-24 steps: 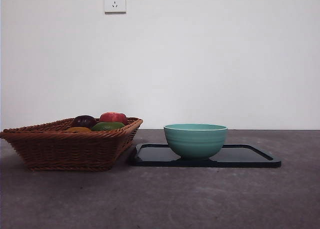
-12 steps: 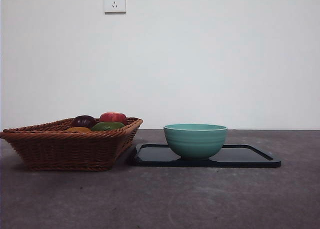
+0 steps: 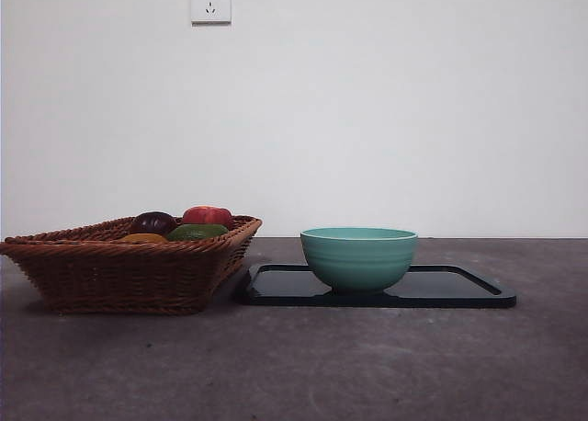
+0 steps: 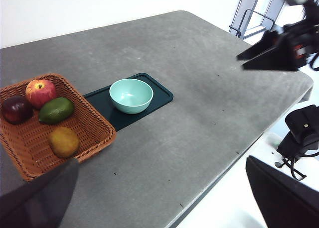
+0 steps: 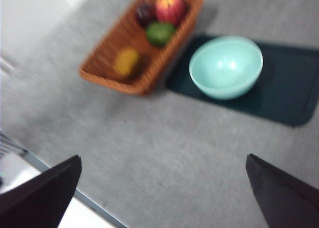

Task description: Pick up the wifruite, put it on the bowl, pick up the plate, put it on desk

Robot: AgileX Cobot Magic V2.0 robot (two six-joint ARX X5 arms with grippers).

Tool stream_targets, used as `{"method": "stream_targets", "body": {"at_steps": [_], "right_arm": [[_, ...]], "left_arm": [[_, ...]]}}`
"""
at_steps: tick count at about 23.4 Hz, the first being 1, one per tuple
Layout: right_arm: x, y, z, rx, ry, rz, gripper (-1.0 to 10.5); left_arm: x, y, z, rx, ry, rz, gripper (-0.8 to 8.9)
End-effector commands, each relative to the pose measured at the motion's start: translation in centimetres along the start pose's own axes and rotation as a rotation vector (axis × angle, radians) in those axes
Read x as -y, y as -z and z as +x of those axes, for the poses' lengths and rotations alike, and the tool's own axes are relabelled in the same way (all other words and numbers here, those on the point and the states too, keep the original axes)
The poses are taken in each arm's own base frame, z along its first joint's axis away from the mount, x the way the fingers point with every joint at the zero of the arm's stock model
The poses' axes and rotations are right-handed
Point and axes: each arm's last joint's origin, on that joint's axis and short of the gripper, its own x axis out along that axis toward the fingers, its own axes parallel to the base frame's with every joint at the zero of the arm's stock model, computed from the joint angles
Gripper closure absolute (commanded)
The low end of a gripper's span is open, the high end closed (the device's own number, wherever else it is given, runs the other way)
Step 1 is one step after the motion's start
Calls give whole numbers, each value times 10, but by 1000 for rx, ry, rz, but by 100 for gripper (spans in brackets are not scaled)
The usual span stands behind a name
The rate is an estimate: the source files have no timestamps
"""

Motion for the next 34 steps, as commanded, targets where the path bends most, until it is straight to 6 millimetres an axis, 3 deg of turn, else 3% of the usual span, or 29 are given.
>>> {"method": "stream_targets", "body": {"at_steps": [1,4,8,12,17,27,31,34], "right_arm": [[-6,-13,21,-48,60,48,320],[-8,-27,51,-133,135,62,320],[-5,-57,106,-285,260,96,319],[6,-85,149,-395,308,105,320],[35,-108,194,-492,351,147,320],[92,-109,281,-611,397,178,321],[106,-99,309,-614,352,207,469],[110,-94,319,-617,326,216,680]], "left_arm": [[0,-3,-1,14,12,7,220],[0,-3,-1,12,19,9,220],[-1,-3,-2,8,30,12,220],[-1,-2,-2,4,39,15,220],[-1,-2,-2,4,41,19,220],[-1,-2,-2,3,41,18,220],[-1,-2,-2,1,41,17,220],[-1,-2,-2,-6,41,16,220]]}}
